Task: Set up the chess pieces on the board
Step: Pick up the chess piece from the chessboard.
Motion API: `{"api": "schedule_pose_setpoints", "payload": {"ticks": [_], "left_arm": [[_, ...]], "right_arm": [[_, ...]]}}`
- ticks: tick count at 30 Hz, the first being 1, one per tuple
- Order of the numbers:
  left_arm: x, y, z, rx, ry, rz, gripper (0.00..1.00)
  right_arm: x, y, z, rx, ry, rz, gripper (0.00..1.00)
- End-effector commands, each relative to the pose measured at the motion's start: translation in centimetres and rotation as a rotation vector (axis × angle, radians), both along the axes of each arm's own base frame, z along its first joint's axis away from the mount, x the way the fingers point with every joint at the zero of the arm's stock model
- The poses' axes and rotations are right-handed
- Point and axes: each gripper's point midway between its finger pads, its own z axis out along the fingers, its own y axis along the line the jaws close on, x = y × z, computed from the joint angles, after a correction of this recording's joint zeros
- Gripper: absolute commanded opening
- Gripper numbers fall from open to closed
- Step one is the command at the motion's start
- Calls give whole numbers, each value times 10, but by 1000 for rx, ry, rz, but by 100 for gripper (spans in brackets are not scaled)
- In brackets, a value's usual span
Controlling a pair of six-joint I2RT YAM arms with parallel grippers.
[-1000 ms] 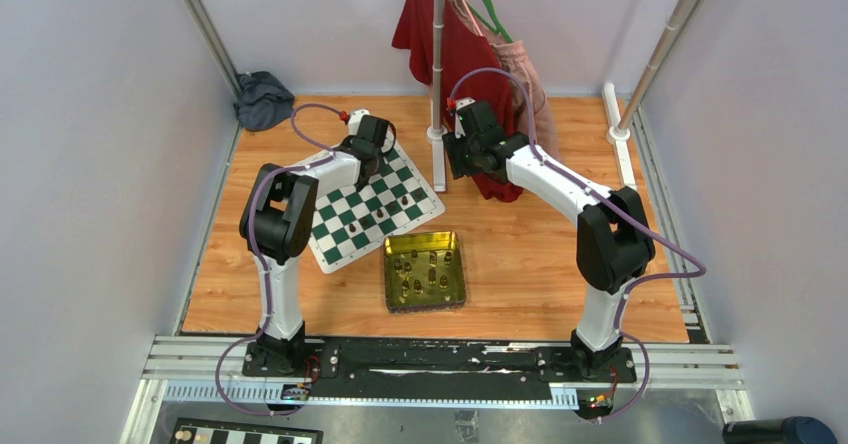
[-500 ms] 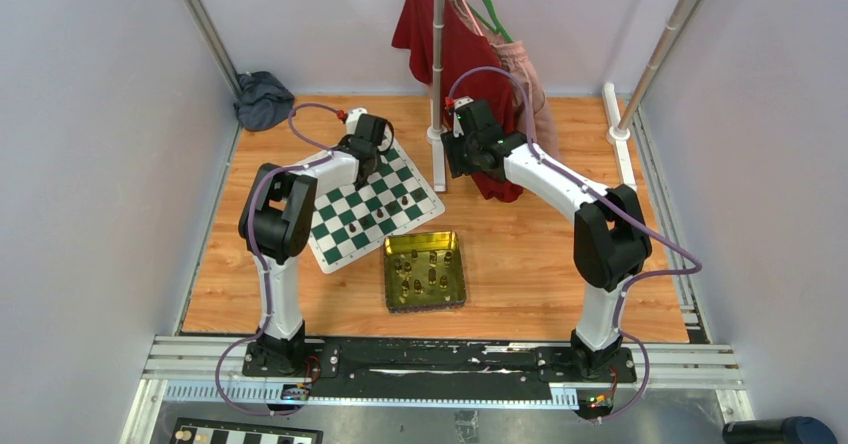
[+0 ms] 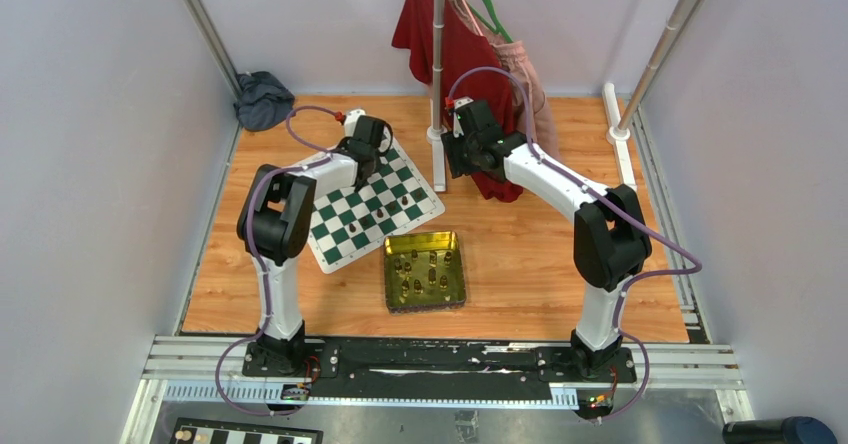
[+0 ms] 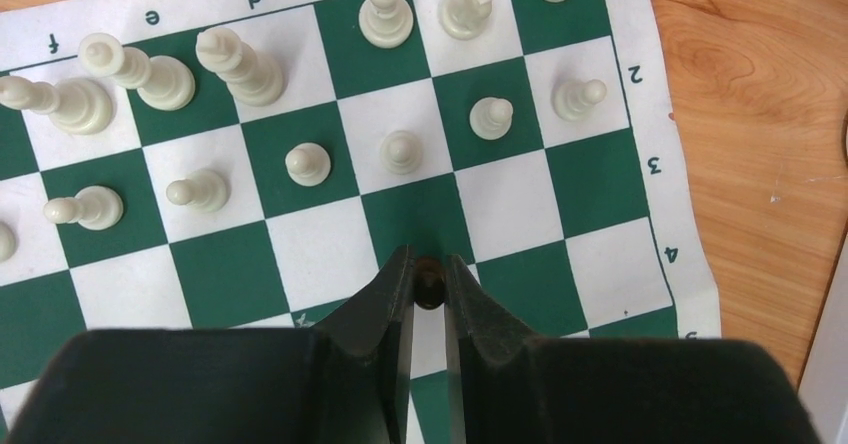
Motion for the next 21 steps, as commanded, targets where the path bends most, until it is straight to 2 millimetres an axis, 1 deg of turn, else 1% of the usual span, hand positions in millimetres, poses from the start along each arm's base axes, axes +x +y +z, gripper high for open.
{"api": "schedule_pose_setpoints", "payload": {"ticks": [1, 3, 4, 6, 10, 11, 12, 14, 15, 17, 21], "left_arm": [[-11, 9, 6, 0, 1, 23, 0], [-14, 12, 16, 2, -14, 30, 0], [-18, 14, 16, 6, -12, 35, 0], [-24, 18, 24, 6, -23, 47, 0], [-43, 27, 30, 1, -24, 77, 0], [-48, 30, 35, -5, -33, 85, 0], [-54, 32, 32, -5, -25, 91, 0], [-67, 37, 39, -14, -34, 108, 0], [-74, 40, 36, -16, -27, 116, 0], [-89, 45, 40, -27, -35, 133, 0], [-118, 55, 39, -43, -37, 155, 0]], "right_arm": [[2, -7, 7, -8, 2, -5, 51], [1, -7, 8, -9, 2, -3, 51], [0, -8, 7, -10, 6, -4, 51], [-1, -9, 6, -13, 9, -4, 51], [-5, -11, 3, -18, 19, 0, 51], [-6, -11, 3, -17, 21, 2, 51], [-7, -11, 2, -16, 26, 1, 51], [-9, -11, 1, -13, 32, 3, 51], [-11, -11, 0, -12, 35, 5, 51], [-12, -11, 0, -8, 40, 8, 51], [-15, -11, 1, -4, 40, 9, 51]]}}
